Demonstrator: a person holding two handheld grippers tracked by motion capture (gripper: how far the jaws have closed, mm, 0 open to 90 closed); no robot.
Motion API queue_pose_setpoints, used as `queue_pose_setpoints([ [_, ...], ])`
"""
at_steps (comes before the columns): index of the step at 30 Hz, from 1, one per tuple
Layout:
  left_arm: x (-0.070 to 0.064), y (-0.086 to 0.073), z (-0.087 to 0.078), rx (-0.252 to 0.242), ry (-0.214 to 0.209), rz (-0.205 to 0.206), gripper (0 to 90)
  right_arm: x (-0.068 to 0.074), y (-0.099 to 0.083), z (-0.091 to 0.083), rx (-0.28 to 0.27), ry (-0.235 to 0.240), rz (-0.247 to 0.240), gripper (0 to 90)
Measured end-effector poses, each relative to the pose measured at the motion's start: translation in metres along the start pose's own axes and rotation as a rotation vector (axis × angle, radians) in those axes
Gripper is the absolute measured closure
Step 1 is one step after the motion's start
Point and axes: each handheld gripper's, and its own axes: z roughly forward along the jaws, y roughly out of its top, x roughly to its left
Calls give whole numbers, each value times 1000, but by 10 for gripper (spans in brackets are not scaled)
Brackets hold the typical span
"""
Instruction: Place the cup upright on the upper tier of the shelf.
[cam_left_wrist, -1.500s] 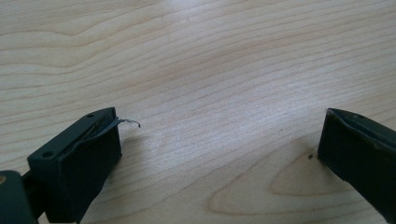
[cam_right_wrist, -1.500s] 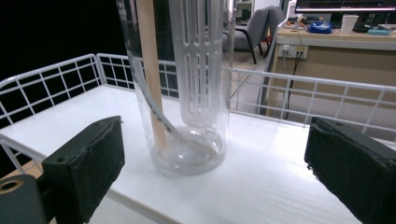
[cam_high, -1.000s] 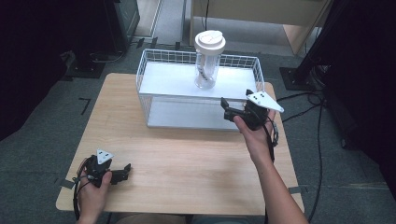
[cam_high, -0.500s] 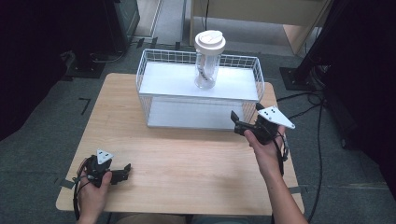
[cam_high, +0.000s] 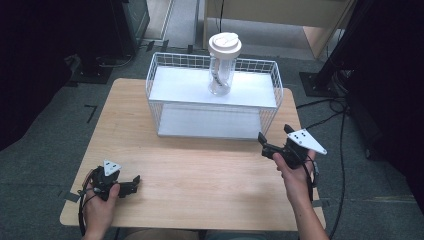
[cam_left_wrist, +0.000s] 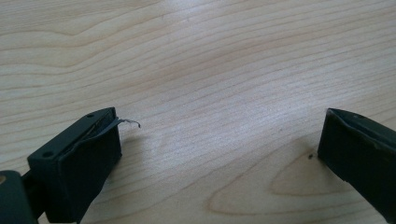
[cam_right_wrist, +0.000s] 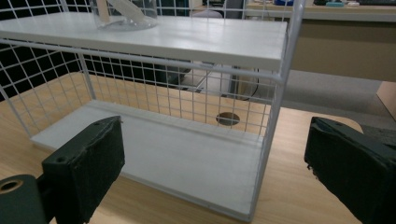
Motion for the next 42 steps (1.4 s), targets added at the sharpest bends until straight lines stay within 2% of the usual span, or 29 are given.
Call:
queue_pose_setpoints([
  [12,0,0,0,0,0,0,0,-13,-26,-15,24,-35,0,63],
  [25,0,0,0,0,0,0,0,-32,-55,-30,59,-73,34,65],
  [42,0,0,0,-1,0,-1,0,-52,-87,-51,113,-126,52,65],
])
